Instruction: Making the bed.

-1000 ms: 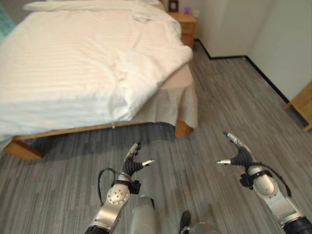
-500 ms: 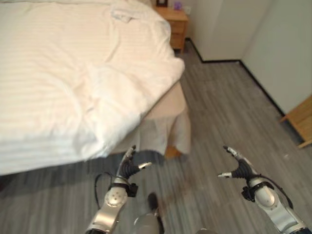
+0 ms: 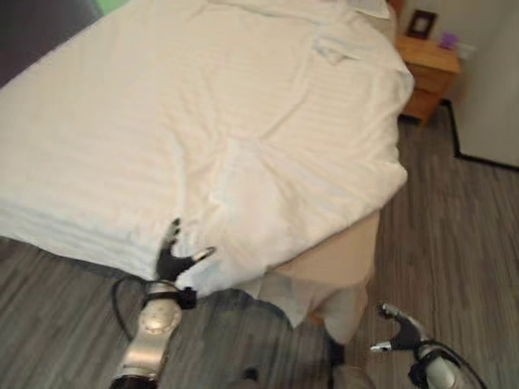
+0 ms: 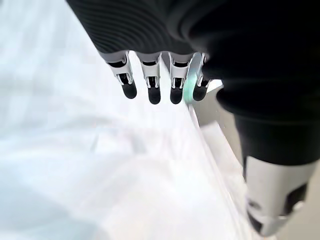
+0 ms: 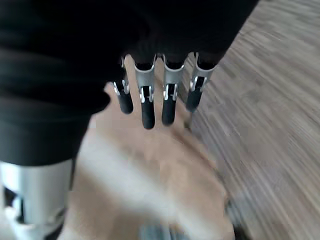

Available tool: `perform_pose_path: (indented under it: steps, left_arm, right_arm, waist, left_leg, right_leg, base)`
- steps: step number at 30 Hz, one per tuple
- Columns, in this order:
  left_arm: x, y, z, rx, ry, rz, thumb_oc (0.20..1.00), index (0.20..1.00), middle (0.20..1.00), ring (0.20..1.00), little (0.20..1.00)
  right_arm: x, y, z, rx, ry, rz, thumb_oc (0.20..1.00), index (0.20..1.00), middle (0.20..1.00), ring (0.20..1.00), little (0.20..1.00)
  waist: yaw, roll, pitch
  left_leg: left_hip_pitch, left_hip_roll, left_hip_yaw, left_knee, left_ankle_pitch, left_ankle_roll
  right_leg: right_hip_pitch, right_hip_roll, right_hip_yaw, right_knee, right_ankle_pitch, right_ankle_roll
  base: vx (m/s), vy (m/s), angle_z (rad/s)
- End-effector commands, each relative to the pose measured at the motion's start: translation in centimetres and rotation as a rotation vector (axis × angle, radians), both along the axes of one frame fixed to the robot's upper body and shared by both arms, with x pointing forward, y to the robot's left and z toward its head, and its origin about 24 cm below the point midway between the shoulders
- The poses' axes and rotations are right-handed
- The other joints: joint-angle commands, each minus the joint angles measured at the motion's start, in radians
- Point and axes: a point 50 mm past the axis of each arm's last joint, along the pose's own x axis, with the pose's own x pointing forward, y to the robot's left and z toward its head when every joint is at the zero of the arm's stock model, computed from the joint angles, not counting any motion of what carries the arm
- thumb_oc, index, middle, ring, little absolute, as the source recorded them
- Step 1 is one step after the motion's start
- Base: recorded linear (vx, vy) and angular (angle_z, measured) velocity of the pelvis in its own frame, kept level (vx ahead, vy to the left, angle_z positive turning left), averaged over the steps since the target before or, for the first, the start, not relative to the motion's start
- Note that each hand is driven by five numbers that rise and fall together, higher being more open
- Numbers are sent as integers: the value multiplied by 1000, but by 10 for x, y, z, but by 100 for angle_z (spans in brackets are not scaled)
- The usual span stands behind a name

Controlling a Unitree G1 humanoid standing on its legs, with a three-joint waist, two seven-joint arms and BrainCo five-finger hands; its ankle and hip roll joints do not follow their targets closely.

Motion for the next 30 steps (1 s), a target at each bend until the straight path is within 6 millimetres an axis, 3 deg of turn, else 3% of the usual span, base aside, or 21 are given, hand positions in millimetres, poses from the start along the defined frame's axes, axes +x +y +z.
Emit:
perform_pose_path:
  steps: [1, 3, 4, 6, 9, 13, 18, 22, 24, 25, 26, 27, 30]
  left_arm:
    - [35, 0, 79, 211, -328, -8, 1000, 1000, 1000, 1000, 1000]
    - [46, 4, 101, 257, -397, 35, 1000, 1000, 1000, 1000, 1000]
    - [48, 3, 101, 256, -400, 33, 1000, 1000, 1000, 1000, 1000]
    - [60, 10, 127, 334, -451, 84, 1000, 1000, 1000, 1000, 1000]
    - [64, 24, 140, 409, -435, 133, 1000, 1000, 1000, 1000, 1000]
    - [73, 36, 140, 465, -340, 168, 1000, 1000, 1000, 1000, 1000]
    - [84, 68, 132, 611, -110, 306, 1000, 1000, 1000, 1000, 1000]
    - [91, 73, 139, 680, -63, 337, 1000, 1000, 1000, 1000, 1000]
    - [100, 72, 148, 698, -69, 355, 1000, 1000, 1000, 1000, 1000]
    - [110, 68, 167, 726, -101, 357, 1000, 1000, 1000, 1000, 1000]
    - [111, 68, 169, 728, -106, 358, 1000, 1000, 1000, 1000, 1000]
    - [112, 71, 174, 741, -99, 367, 1000, 1000, 1000, 1000, 1000]
    - [114, 83, 194, 789, -79, 429, 1000, 1000, 1000, 1000, 1000]
  right_arm:
    - [12, -15, 35, -57, -145, 61, 1000, 1000, 1000, 1000, 1000]
    - [3, -28, 38, -102, -128, 63, 1000, 1000, 1000, 1000, 1000]
    - [3, -29, 39, -102, -129, 59, 1000, 1000, 1000, 1000, 1000]
    - [-9, -44, 40, -167, -94, 70, 1000, 1000, 1000, 1000, 1000]
    - [-22, -54, 34, -188, -34, 48, 1000, 1000, 1000, 1000, 1000]
    - [-30, -61, 28, -210, 13, 36, 1000, 1000, 1000, 1000, 1000]
    - [-30, -60, 22, -209, 24, 27, 1000, 1000, 1000, 1000, 1000]
    - [-31, -54, 15, -195, 41, 31, 1000, 1000, 1000, 1000, 1000]
    - [-24, -53, 16, -191, 30, 39, 1000, 1000, 1000, 1000, 1000]
    - [-16, -50, 20, -172, 4, 49, 1000, 1000, 1000, 1000, 1000]
    - [-14, -49, 20, -168, 0, 47, 1000, 1000, 1000, 1000, 1000]
    - [-11, -48, 23, -161, -11, 56, 1000, 1000, 1000, 1000, 1000]
    - [4, -37, 30, -105, -71, 70, 1000, 1000, 1000, 1000, 1000]
  waist:
    - [-60, 33, -51]
    - [-85, 51, -50]
    - [-87, 53, -48]
    - [-143, 72, -41]
    - [-179, 89, -48]
    - [-201, 102, -55]
    - [-230, 107, -41]
    - [-232, 104, -43]
    - [-240, 98, -22]
    - [-248, 97, 4]
    - [-249, 90, 9]
    - [-253, 94, 15]
    - [-268, 92, 38]
  left_leg:
    - [40, 68, 59, -82, 25, -8]
    - [25, 88, 111, -75, 61, -20]
    - [24, 89, 106, -76, 63, -21]
    - [2, 105, 252, -72, 100, -25]
    - [14, 122, 305, -82, 112, -46]
    - [17, 146, 325, -82, 116, -60]
    - [-16, 149, 340, -82, 108, -67]
    - [-71, 148, 339, -82, 102, -67]
    - [-105, 149, 332, -82, 112, -67]
    - [-142, 145, 310, -82, 99, -73]
    - [-155, 145, 322, -82, 123, -67]
    - [-163, 144, 309, -82, 102, -73]
    - [-243, 144, 330, -82, 113, -75]
  right_leg:
    - [-57, -13, -32, -58, -70, 17]
    - [-34, -10, -70, -58, -98, 11]
    - [-32, -10, -76, -58, -100, 10]
    - [-19, -11, -116, -58, -118, 0]
    - [-20, 1, -121, -58, -112, -3]
    - [-21, 13, -132, -58, -122, -4]
    - [-83, 21, -113, -58, -94, 6]
    - [-154, 23, -100, -58, -76, 11]
    - [-193, 23, -91, -58, -61, 11]
    - [-237, 19, -74, -58, -58, 19]
    - [-249, 20, -79, -58, -38, 11]
    - [-260, 19, -71, -58, -50, 21]
    - [-352, 24, -54, -58, -28, 34]
  base:
    - [251, -210, 0]
    - [147, -140, -16]
    - [47, -89, 13]
    - [74, -88, 46]
    - [107, -54, 13]
    - [86, -48, -17]
    - [25, -4, -11]
    - [-48, 11, -21]
    - [-66, 19, 0]
    - [-120, -8, 0]
    - [-37, 15, 2]
    - [-41, -6, -1]
    - [-68, 15, -8]
